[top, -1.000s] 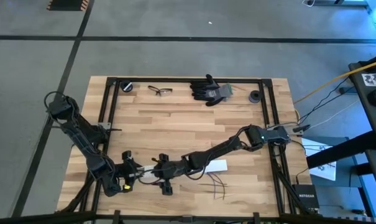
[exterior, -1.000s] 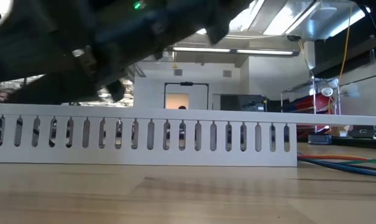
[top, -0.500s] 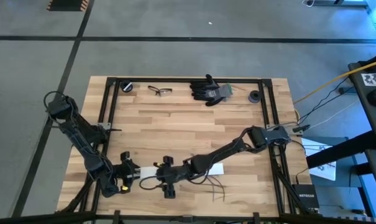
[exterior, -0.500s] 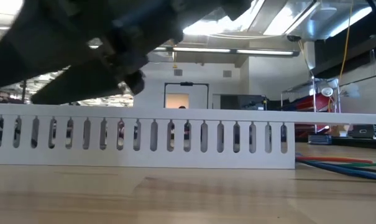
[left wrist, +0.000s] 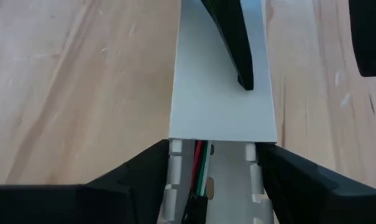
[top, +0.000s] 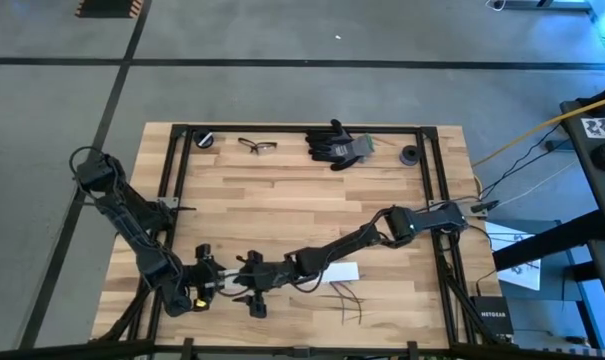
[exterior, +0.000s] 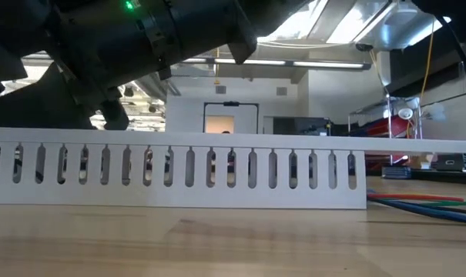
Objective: Ziptie cables
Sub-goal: Close the cable duct
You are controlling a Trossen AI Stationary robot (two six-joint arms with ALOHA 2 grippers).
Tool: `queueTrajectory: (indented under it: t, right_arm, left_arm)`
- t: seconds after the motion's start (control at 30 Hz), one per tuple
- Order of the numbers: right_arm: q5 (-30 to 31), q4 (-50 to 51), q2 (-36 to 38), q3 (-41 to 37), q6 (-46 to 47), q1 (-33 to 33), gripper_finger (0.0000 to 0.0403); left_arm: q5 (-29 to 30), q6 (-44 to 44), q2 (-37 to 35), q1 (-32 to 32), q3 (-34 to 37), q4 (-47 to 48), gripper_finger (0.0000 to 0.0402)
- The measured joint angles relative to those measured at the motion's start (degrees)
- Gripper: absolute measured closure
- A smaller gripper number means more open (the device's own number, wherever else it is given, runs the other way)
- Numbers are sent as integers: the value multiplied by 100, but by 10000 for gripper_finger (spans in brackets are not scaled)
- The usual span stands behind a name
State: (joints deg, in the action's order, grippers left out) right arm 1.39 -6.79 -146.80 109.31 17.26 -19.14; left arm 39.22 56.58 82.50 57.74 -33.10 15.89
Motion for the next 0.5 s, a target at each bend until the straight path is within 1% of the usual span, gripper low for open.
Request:
queueTrajectory:
  t: [0.07,0.13,0.2,0.33,0.43,0.5]
  right_arm:
    - [-3,8,0,-1,-25,0,165]
    - [-13,15,0,-1,-33,11,165]
    - [-8,-8,-4,-1,-40,13,165]
    - [-35,-20,-7,-1,-79,11,165]
    - [-35,-15,-4,-1,-79,13,165]
    - [-18,-15,-4,-1,-79,11,165]
  left_arm:
    - [-181,-160,0,-63,-5,-25,167]
    - [-528,-363,-47,-124,-29,16,151]
    - [-791,-282,-183,-135,-79,169,139]
    - [-857,19,-420,59,-158,485,131]
    - [-839,222,-449,224,-160,642,136]
    - [-761,337,-423,290,-97,577,141]
